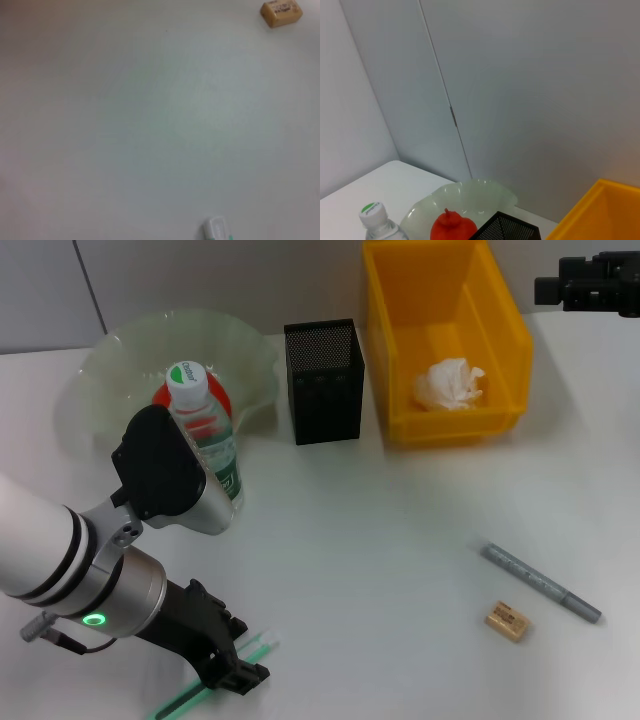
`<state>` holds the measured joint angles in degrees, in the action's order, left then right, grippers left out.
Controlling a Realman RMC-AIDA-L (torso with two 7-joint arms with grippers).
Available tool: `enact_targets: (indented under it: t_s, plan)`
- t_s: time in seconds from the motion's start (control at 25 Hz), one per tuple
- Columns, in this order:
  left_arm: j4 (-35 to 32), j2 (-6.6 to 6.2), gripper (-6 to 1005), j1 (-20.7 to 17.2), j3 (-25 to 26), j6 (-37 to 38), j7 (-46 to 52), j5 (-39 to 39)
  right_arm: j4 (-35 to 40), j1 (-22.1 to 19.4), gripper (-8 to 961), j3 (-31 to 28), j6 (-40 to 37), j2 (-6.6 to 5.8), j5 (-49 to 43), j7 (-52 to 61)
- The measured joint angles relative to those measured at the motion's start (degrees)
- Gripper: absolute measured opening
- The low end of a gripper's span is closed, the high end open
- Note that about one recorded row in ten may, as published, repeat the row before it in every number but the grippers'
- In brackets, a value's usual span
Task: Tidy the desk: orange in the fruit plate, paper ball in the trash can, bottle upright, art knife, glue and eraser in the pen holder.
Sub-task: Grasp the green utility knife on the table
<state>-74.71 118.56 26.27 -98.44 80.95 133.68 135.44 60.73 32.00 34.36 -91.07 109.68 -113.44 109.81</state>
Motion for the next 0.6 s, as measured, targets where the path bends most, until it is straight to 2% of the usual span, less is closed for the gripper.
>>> enact_targets:
  t_s: [0.6]
  plan:
    - [-0.1, 0.16, 586, 0.1, -1.6, -0.7, 0.0, 0.8, 0.1, 0.1, 651, 0.0, -0.2, 0.00, 0.0, 0.2]
